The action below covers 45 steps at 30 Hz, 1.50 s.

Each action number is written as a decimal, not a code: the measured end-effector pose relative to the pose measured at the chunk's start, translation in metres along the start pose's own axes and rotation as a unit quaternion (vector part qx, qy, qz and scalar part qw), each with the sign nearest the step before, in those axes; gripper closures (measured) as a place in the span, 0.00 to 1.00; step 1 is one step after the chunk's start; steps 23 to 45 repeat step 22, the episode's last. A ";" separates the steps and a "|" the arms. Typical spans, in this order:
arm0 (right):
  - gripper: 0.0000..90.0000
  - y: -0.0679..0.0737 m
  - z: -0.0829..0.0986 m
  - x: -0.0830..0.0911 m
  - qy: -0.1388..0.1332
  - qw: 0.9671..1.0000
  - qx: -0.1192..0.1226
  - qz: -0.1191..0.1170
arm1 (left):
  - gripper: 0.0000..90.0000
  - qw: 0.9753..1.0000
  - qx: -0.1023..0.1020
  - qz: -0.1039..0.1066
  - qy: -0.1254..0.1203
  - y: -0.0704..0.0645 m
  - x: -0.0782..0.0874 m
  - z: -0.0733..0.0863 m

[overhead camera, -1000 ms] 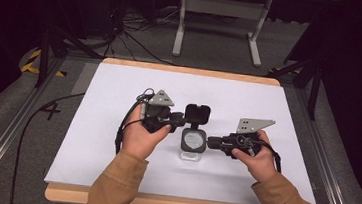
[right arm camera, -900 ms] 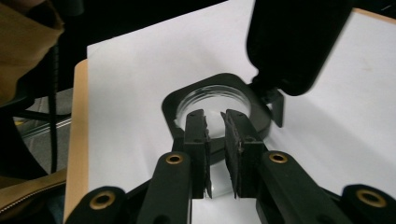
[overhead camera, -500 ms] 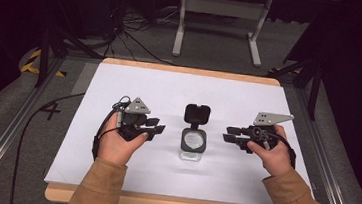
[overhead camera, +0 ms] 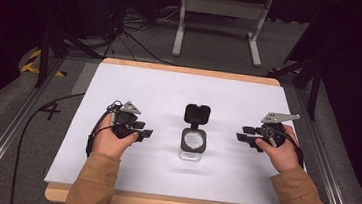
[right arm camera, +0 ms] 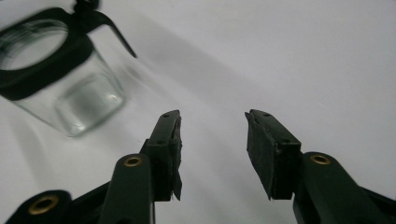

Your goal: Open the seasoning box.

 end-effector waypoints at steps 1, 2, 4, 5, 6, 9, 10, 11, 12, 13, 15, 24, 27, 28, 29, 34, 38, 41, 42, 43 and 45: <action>0.62 -0.002 0.002 -0.001 0.005 1.000 -0.003 0.004 | 0.60 1.000 0.004 0.001 0.005 0.002 -0.001 0.002; 0.61 -0.005 0.004 -0.003 0.009 1.000 -0.003 0.008 | 0.59 1.000 0.007 0.001 0.006 0.005 -0.003 0.004; 0.61 -0.010 0.007 -0.006 0.019 1.000 -0.012 0.013 | 0.58 1.000 0.004 -0.002 0.009 0.011 -0.006 0.008; 0.61 -0.013 0.009 -0.007 0.023 1.000 -0.012 0.017 | 0.58 1.000 0.012 -0.001 0.015 0.014 -0.007 0.010; 0.60 -0.015 0.011 -0.008 0.026 0.999 -0.014 0.019 | 0.57 1.000 0.015 -0.001 0.017 0.017 -0.008 0.013; 0.58 -0.020 0.016 -0.012 0.029 0.999 -0.033 0.006 | 0.56 0.999 0.024 -0.014 0.023 0.025 -0.012 0.019; 0.58 -0.022 0.017 -0.013 0.031 0.999 -0.039 0.005 | 0.55 0.999 0.028 -0.016 0.026 0.028 -0.013 0.021; 0.57 -0.024 0.019 -0.014 0.034 0.999 -0.041 0.008 | 0.54 0.999 0.030 -0.017 0.023 0.030 -0.014 0.023; 0.57 -0.026 0.020 -0.016 0.037 0.998 -0.041 0.011 | 0.54 0.999 0.036 -0.018 0.024 0.031 -0.014 0.025; 0.57 -0.027 0.022 -0.017 0.040 0.998 -0.042 0.015 | 0.53 0.999 0.034 -0.020 0.025 0.032 -0.015 0.026; 0.56 -0.031 0.026 -0.019 0.046 0.998 -0.046 0.022 | 0.51 0.999 0.043 -0.017 0.025 0.033 -0.016 0.026; 0.55 -0.041 0.031 -0.015 0.027 0.997 -0.062 0.035 | 0.45 0.997 0.076 -0.023 -0.011 0.025 -0.020 0.011; 0.55 -0.041 0.031 -0.015 0.027 0.997 -0.062 0.035 | 0.45 0.997 0.076 -0.023 -0.011 0.025 -0.020 0.011; 0.55 -0.041 0.031 -0.015 0.027 0.997 -0.062 0.035 | 0.45 0.997 0.076 -0.023 -0.011 0.025 -0.020 0.011; 0.55 -0.041 0.031 -0.015 0.027 0.997 -0.062 0.035 | 0.45 0.997 0.076 -0.023 -0.011 0.025 -0.020 0.011; 0.55 -0.041 0.031 -0.015 0.027 0.997 -0.062 0.035 | 0.45 0.997 0.076 -0.023 -0.011 0.025 -0.020 0.011; 0.55 -0.041 0.031 -0.015 0.027 0.997 -0.062 0.035 | 0.45 0.997 0.076 -0.023 -0.011 0.025 -0.020 0.011; 0.55 -0.041 0.031 -0.015 0.027 0.997 -0.062 0.035 | 0.45 0.997 0.076 -0.023 -0.011 0.025 -0.020 0.011; 0.55 -0.041 0.031 -0.015 0.027 0.997 -0.062 0.035 | 0.45 0.997 0.076 -0.023 -0.011 0.025 -0.020 0.011; 0.55 -0.041 0.031 -0.015 0.027 0.997 -0.062 0.035 | 0.45 0.997 0.076 -0.023 -0.011 0.025 -0.020 0.011; 0.55 -0.041 0.031 -0.015 0.027 0.997 -0.062 0.035 | 0.45 0.997 0.076 -0.023 -0.011 0.025 -0.020 0.011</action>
Point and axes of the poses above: each handheld gripper's, and its own axes: x roughly backward along the jaws, z roughly out of its underside, y roughly to its left, the point moved 3 cm from there along -x, roughly forward along the jaws
